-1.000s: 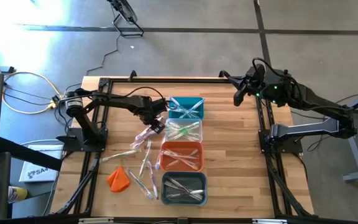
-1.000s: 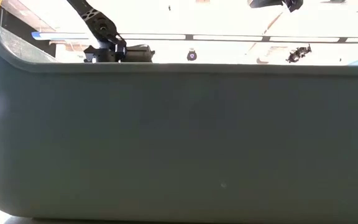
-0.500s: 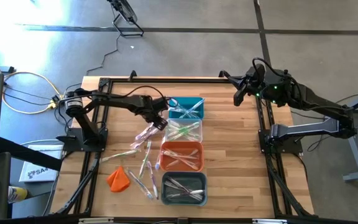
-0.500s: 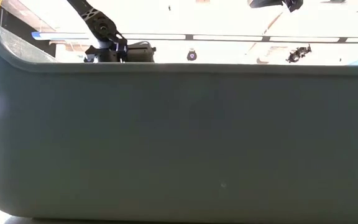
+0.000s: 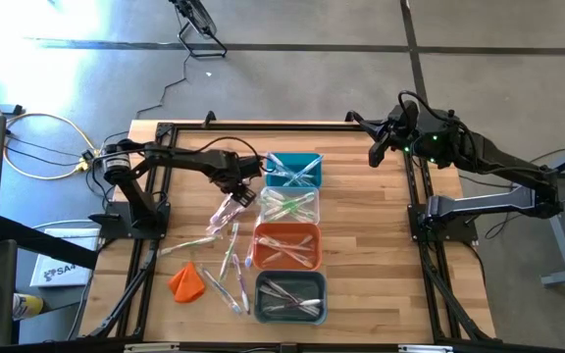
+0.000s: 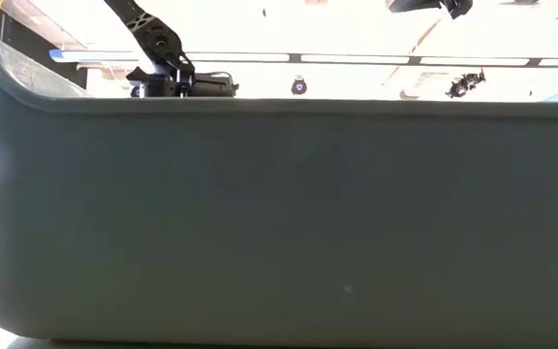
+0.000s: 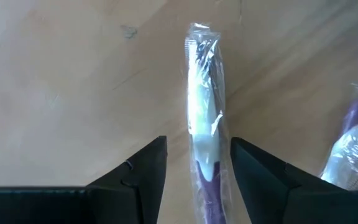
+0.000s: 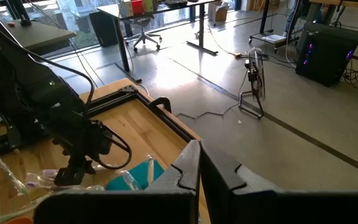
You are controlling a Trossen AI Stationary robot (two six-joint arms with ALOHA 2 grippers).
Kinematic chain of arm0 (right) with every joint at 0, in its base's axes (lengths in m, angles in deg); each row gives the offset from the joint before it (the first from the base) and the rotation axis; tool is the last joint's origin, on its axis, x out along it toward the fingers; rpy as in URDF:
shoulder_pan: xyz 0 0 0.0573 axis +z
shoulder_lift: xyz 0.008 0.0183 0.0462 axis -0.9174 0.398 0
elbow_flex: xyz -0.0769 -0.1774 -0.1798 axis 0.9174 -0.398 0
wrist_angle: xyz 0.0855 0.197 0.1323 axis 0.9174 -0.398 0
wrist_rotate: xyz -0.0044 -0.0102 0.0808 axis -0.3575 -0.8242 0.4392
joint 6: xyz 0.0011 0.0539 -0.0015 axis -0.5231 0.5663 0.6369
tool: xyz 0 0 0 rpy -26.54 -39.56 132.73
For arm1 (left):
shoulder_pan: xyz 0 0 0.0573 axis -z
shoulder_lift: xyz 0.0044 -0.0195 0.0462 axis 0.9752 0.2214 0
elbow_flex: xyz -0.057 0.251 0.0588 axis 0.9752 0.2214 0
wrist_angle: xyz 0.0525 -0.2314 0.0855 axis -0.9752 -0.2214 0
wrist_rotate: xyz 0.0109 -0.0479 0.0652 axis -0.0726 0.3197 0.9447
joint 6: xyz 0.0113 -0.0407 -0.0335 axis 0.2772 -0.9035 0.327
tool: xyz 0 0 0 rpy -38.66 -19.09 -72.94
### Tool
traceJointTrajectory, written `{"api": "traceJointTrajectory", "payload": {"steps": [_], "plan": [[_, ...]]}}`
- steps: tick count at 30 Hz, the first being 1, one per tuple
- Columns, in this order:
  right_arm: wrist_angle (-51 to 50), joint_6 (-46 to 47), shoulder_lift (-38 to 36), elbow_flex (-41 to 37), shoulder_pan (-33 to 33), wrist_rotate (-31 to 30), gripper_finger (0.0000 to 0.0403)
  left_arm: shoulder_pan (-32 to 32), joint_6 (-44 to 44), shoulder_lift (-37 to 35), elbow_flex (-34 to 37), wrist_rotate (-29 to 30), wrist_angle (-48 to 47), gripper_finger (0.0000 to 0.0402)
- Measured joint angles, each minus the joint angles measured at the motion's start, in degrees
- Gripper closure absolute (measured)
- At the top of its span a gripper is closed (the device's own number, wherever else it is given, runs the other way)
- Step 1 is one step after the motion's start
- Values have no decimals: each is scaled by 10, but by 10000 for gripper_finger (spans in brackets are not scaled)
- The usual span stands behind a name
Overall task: Pick & Place Toothbrushes
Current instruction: Put the violet toothbrush into the green bin
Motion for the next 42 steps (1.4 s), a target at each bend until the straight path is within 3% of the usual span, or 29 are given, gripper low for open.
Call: {"api": "traceJointTrajectory", "payload": {"steps": [16, 33, 42], "plan": [[0, 0, 0, 0, 0, 0, 399, 0, 0, 0, 1, -33, 14, 235], [0, 0, 0, 0, 0, 1, 399, 0, 0, -1, 1, -31, 15, 368], [0, 0, 0, 0, 0, 1, 399, 0, 11, -1, 1, -30, 14, 381]]}}
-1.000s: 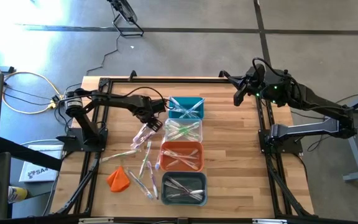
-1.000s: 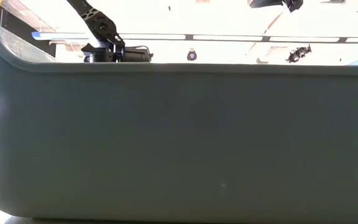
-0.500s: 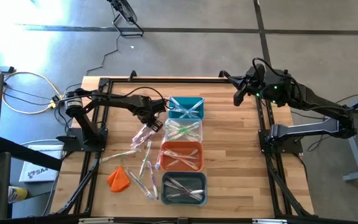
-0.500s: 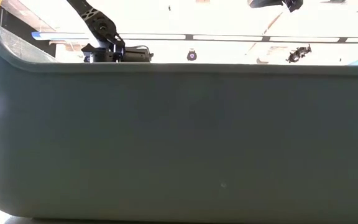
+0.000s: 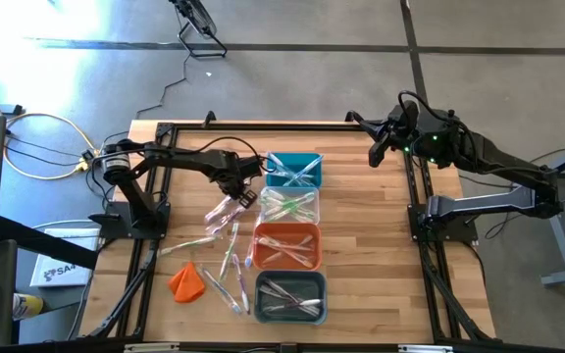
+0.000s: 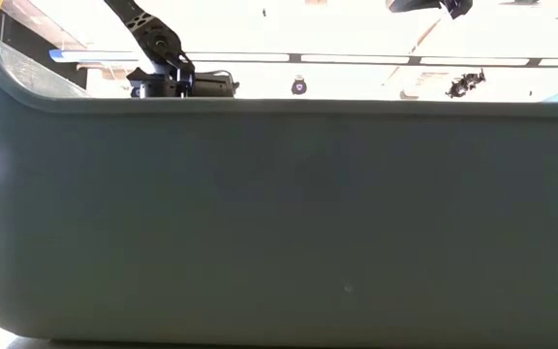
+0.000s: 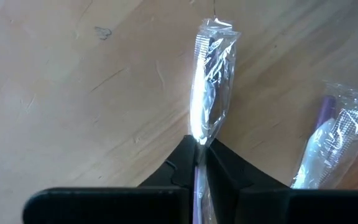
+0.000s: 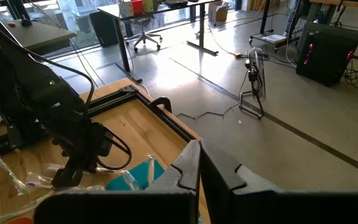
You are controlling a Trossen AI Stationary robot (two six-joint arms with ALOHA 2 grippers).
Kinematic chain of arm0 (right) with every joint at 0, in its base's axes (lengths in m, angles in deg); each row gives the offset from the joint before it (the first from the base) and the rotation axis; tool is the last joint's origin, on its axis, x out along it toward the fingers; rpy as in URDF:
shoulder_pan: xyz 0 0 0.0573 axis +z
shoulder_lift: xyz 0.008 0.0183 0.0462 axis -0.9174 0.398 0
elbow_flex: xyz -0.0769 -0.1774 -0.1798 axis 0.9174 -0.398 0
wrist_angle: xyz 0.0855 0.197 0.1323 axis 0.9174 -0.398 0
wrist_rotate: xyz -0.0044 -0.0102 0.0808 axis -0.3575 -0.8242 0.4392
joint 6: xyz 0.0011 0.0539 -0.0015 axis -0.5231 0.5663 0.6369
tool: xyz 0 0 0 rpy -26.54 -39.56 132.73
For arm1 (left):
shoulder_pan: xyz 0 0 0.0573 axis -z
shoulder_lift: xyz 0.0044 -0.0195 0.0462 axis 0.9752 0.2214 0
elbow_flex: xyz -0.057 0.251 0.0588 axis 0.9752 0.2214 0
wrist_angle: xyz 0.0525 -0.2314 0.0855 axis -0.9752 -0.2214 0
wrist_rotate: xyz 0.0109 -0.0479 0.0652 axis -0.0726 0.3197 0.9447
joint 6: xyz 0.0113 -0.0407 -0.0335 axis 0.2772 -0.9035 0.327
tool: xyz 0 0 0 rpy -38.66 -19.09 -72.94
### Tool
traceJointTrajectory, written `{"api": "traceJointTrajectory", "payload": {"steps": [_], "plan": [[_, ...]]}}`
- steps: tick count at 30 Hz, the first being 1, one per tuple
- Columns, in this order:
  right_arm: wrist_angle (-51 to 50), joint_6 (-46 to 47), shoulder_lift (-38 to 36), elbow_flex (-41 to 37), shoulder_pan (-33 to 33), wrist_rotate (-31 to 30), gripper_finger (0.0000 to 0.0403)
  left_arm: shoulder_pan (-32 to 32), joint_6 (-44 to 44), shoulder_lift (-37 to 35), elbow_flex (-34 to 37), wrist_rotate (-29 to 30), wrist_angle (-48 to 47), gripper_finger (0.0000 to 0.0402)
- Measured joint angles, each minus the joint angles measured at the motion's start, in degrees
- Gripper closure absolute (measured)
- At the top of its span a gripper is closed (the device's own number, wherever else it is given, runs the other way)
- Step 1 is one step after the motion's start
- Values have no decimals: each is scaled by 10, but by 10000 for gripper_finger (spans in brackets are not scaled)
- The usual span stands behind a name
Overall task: Pick & Place Toothbrushes
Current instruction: Put the violet toothbrush into the green bin
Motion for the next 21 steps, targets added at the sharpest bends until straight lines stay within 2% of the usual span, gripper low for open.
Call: {"api": "traceJointTrajectory", "payload": {"steps": [9, 16, 21], "plan": [[0, 0, 0, 0, 0, 0, 399, 0, 30, -40, -2, -2, -22, 386], [1, 0, 0, 0, 0, -1, 399, -9, 45, -109, -2, -4, -22, 387], [1, 0, 0, 0, 0, -1, 399, -38, 48, -173, -2, -6, -12, 387]]}}
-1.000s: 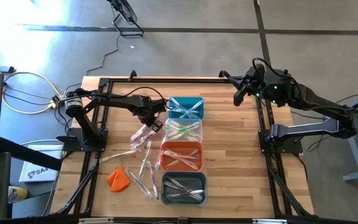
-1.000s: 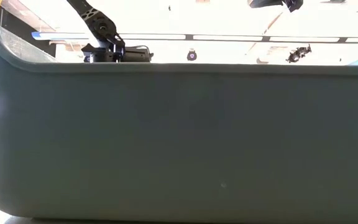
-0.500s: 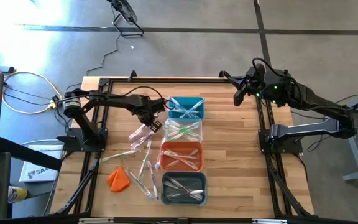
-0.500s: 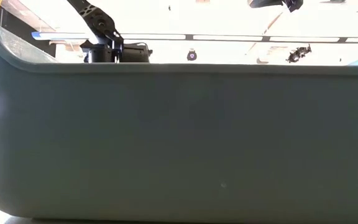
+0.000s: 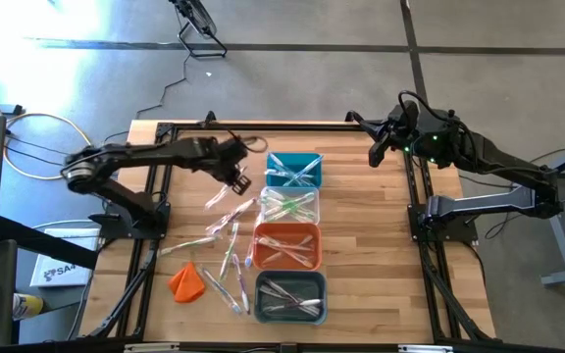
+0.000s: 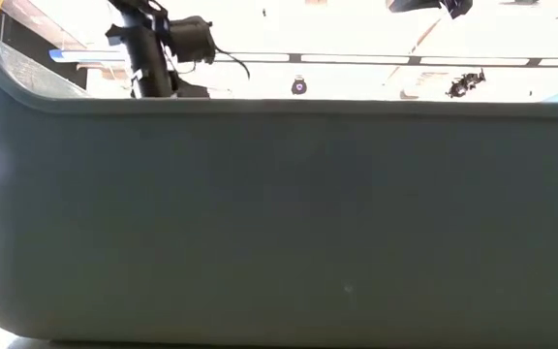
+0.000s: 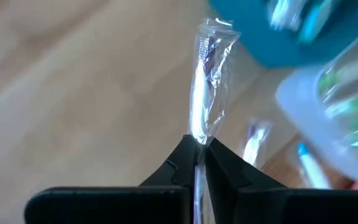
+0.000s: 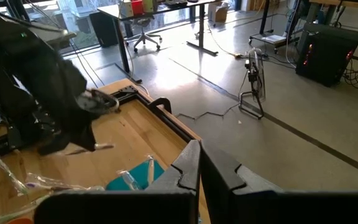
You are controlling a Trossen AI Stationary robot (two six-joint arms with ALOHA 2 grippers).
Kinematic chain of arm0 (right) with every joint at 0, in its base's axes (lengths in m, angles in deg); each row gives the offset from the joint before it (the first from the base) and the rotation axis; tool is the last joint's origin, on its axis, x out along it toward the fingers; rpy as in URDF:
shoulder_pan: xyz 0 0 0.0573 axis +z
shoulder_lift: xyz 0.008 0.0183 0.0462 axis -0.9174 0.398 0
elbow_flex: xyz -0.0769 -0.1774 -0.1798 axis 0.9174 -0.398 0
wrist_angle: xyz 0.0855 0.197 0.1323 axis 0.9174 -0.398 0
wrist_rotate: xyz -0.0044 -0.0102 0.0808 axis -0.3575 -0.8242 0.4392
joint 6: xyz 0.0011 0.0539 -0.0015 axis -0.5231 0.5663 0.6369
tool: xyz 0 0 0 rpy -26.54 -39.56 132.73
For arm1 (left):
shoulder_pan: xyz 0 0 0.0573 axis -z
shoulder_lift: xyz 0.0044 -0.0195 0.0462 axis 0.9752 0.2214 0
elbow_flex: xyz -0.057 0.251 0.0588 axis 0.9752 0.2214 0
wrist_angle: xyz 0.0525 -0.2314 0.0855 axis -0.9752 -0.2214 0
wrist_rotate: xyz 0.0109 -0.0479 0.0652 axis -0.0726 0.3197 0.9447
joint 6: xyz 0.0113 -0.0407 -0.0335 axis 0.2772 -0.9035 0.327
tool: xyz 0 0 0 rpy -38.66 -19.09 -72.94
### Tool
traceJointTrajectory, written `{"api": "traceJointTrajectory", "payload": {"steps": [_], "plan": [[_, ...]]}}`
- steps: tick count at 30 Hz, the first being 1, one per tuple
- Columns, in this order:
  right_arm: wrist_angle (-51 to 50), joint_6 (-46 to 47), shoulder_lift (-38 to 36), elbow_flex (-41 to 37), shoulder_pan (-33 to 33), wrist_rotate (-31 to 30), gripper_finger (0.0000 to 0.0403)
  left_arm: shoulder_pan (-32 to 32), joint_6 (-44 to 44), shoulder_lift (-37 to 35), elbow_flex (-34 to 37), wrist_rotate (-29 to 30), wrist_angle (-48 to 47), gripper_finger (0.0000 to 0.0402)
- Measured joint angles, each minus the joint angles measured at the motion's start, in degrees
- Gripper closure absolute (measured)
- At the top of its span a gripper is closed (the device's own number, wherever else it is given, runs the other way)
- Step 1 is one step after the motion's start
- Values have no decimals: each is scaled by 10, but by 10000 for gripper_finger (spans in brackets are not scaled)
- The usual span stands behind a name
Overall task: Pick & Place Toothbrushes
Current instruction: Put the violet toothbrush into the green bin
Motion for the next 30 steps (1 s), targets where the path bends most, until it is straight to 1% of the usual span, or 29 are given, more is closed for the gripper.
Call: {"api": "traceJointTrajectory", "payload": {"steps": [4, 11, 15, 22, 30], "plan": [[3, 0, 0, 0, 0, 0, 399, -28, 22, -53, 0, -8, 32, 387], [16, 0, 0, 0, 0, 0, 399, -69, 60, -123, 0, -90, 132, 387], [26, 0, 0, 0, 0, 2, 399, -75, 74, -140, 0, -140, 217, 387], [57, 0, 11, 0, 0, 7, 399, -75, 92, -142, 0, -239, 372, 387], [152, -12, 71, 0, 0, 111, 399, -75, 92, -142, 0, -289, 482, 387]]}}
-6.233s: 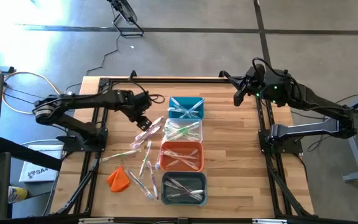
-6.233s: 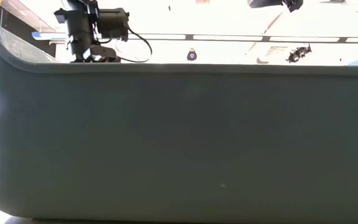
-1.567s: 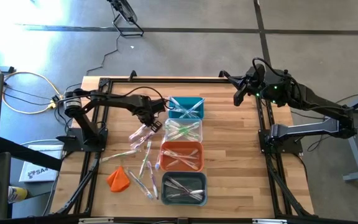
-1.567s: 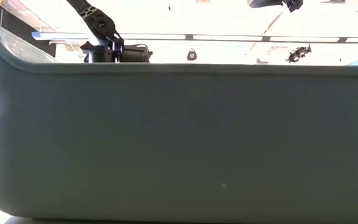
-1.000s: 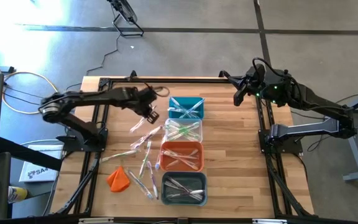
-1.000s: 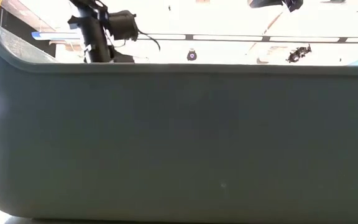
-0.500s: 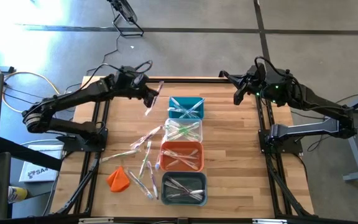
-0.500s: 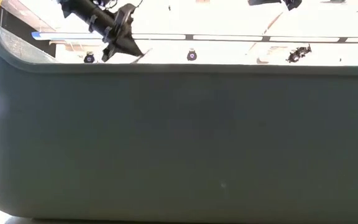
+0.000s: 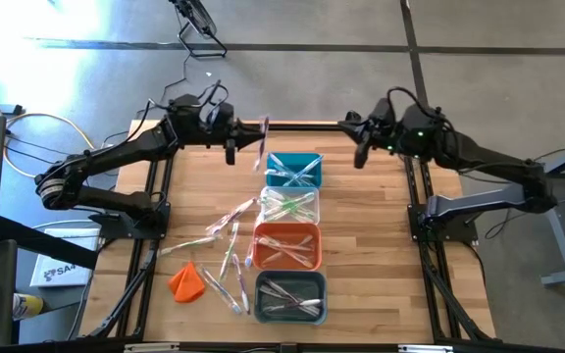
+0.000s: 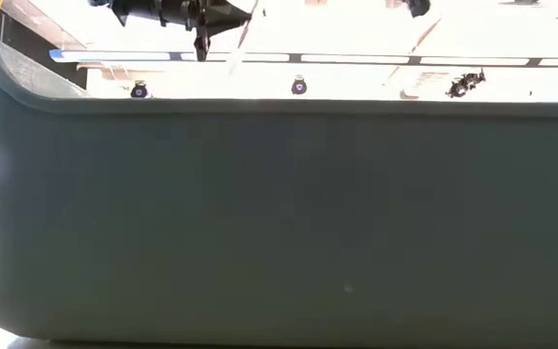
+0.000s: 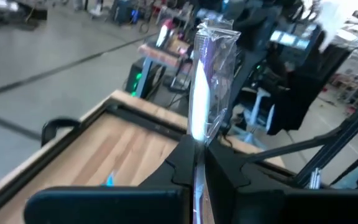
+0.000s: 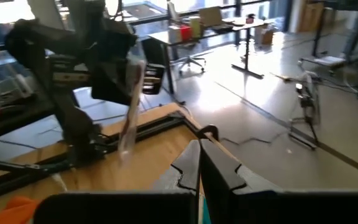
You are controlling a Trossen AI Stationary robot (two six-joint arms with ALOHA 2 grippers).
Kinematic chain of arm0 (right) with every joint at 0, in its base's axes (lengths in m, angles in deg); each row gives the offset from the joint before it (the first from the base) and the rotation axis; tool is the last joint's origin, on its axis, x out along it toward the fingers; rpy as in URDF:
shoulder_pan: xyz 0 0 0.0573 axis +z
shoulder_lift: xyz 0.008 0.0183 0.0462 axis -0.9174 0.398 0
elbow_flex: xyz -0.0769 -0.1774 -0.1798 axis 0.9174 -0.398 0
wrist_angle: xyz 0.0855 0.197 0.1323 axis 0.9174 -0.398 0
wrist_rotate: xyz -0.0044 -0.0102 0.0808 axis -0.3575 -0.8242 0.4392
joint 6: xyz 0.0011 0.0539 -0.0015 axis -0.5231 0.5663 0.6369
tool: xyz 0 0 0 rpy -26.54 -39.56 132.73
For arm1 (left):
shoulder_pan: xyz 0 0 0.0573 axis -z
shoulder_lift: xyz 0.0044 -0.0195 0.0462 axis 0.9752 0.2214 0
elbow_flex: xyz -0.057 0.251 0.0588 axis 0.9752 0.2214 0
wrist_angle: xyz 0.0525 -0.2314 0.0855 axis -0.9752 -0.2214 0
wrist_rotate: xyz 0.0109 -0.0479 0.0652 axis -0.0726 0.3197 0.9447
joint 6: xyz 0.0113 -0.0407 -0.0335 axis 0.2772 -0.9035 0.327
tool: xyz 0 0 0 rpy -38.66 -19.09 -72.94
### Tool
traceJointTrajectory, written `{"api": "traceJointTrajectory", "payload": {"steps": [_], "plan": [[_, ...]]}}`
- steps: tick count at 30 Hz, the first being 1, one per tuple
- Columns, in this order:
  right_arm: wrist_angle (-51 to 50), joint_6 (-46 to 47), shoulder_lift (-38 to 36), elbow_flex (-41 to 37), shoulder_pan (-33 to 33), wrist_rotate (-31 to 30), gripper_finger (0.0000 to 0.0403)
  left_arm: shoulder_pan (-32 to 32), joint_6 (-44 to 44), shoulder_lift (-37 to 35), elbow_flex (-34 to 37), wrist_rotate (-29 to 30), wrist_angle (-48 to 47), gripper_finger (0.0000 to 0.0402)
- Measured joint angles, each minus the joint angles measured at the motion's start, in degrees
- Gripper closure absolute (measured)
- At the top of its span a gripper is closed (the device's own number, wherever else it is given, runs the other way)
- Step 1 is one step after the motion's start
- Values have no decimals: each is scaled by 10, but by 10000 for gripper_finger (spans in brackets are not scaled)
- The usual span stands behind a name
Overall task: Pick & Place Toothbrushes
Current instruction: Put the violet toothbrush into the green bin
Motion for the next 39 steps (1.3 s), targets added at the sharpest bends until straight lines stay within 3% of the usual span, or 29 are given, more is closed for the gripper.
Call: {"api": "traceJointTrajectory", "payload": {"steps": [6, 14, 18, 26, 39], "plan": [[93, -2, 59, 0, 0, 50, 378, 0, 0, 1, -8, -12, 18, 387], [200, 4, 128, 0, 0, 143, 262, 1, 28, 13, -59, -12, 19, 387], [259, 22, 167, 0, 0, 186, 224, 1, 33, 30, -75, -12, 21, 387], [307, 48, 222, 0, 0, 180, 214, 16, 36, 67, -79, -17, 105, 387], [328, 43, 230, 0, 1, 186, 215, 28, 30, 102, -79, -11, 153, 387]]}}
